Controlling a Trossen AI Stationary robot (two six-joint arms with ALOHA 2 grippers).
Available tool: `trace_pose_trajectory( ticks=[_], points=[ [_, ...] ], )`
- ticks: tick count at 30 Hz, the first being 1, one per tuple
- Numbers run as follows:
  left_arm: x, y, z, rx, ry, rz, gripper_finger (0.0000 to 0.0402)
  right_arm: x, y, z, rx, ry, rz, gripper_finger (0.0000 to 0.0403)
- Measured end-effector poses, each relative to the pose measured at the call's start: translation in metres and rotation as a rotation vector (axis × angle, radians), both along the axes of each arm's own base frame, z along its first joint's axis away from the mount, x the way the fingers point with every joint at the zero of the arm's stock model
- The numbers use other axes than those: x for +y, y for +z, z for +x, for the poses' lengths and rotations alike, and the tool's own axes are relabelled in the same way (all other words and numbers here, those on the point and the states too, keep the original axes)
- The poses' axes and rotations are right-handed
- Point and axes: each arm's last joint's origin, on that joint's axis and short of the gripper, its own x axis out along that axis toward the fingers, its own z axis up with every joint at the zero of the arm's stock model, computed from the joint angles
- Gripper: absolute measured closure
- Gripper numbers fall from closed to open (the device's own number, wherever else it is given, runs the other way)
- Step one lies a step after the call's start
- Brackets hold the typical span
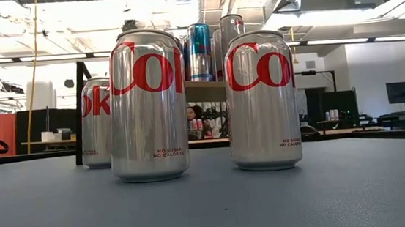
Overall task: Place canned beverage on shelf
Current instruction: Put the red soda can on the shelf aligned with the other red soda cans
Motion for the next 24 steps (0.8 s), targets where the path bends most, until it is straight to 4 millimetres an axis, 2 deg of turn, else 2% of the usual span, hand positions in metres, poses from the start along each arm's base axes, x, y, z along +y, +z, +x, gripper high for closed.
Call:
trace_pose_trajectory(
  ticks=[6,15,24],
  points=[
    [-0.0007,0.0003,-0.0002,-0.006,0.017,0.020,0.0063,0.0000,-0.0013,0.0000,0.015,0.001,-0.008,0.0132],
    [-0.0068,0.0001,-0.0016,-0.007,0.051,0.044,0.0067,0.0009,-0.0018,-0.0004,0.017,-0.001,-0.040,0.0132],
    [-0.0066,-0.0029,-0.0007,0.017,0.060,0.050,0.0068,-0.0024,-0.0061,-0.0059,0.112,-0.043,-0.111,0.0132]
  ],
)
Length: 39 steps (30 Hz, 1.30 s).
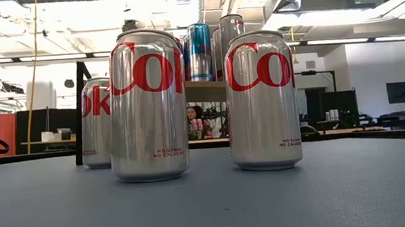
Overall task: Place canned beverage on shelf
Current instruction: Put the red soda can on the shelf aligned with the other red soda cans
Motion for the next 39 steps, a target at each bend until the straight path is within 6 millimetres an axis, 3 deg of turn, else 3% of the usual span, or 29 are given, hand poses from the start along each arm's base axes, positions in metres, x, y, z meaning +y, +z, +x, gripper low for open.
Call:
trace_pose_trajectory(
  ticks=[4,13,18,29,34,39],
  points=[
    [0.000,0.000,0.000,-0.002,0.000,-0.001,0.0068,-0.001,0.000,0.000,0.003,-0.023,-0.005,0.0116],
    [0.001,-0.001,0.000,0.012,0.024,-0.027,0.0068,-0.001,0.007,-0.007,0.001,-0.092,-0.036,0.0009],
    [0.003,0.001,0.000,-0.004,0.052,-0.036,0.0068,0.002,0.016,-0.015,0.039,-0.074,-0.064,0.0017],
    [0.003,0.002,-0.008,0.003,0.143,0.022,0.0078,0.015,0.038,-0.059,0.040,-0.006,-0.044,0.0022],
    [0.008,0.012,-0.028,-0.056,0.208,0.034,0.0094,0.023,0.038,-0.072,0.055,-0.002,-0.047,0.0023],
    [0.015,-0.001,-0.053,-0.055,0.299,0.010,0.0094,0.033,0.037,-0.081,0.063,0.011,-0.047,0.0023]
  ],
)
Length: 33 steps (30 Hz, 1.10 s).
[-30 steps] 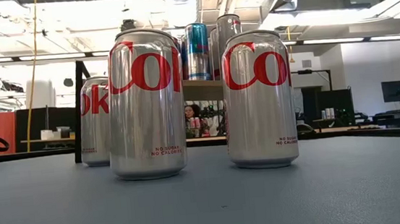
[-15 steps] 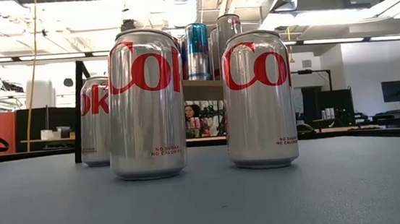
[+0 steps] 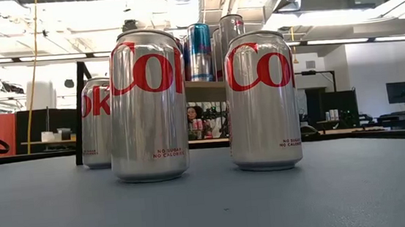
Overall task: Place canned beverage on shelf
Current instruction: Put the red soda can on the shelf aligned with the other red soda cans
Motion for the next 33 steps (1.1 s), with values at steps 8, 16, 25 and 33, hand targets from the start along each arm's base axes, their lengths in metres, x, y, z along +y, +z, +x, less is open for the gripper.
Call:
trace_pose_trajectory(
  ticks=[8,16,25,33],
  points=[
    [0.014,-0.028,-0.035,-0.013,0.289,0.062,0.0094,0.009,-0.003,-0.007,0.013,-0.006,0.007,0.0023],
    [0.040,-0.049,-0.048,-0.053,0.326,0.122,0.0094,0.010,-0.003,-0.007,0.017,-0.001,0.027,0.0023],
    [0.099,-0.074,-0.087,-0.100,0.126,-0.022,0.0093,0.012,-0.004,-0.008,0.021,0.006,0.040,0.0023],
    [0.111,-0.078,-0.101,0.016,0.142,0.024,0.0093,0.011,-0.004,-0.007,0.023,0.003,0.036,0.0023]
  ],
)
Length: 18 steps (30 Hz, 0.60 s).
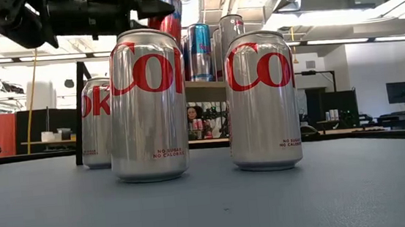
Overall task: Place canned beverage on shelf
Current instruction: Put the red soda can on the shelf aligned with the other red soda cans
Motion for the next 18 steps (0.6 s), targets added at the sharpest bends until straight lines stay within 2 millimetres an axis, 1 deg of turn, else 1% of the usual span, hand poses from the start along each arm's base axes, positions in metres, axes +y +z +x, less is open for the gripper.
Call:
trace_pose_trajectory(
  ticks=[5,10,13,15,18],
  points=[
    [0.001,-0.011,0.007,0.048,0.008,0.026,0.0093,0.000,0.000,0.000,0.003,0.000,-0.004,0.0023],
    [0.004,-0.018,0.013,0.030,0.034,0.058,0.0093,0.000,-0.001,0.000,0.004,0.000,-0.003,0.0023],
    [0.007,-0.015,0.013,-0.019,0.044,0.079,0.0093,0.000,-0.001,0.000,0.006,0.001,0.013,0.0023],
    [0.009,-0.015,0.013,-0.022,0.052,0.079,0.0093,0.000,-0.001,0.000,0.008,0.001,0.021,0.0023],
    [0.011,-0.021,0.011,0.005,0.059,0.075,0.0093,0.000,-0.001,0.000,0.012,0.001,0.022,0.0023]
  ],
)
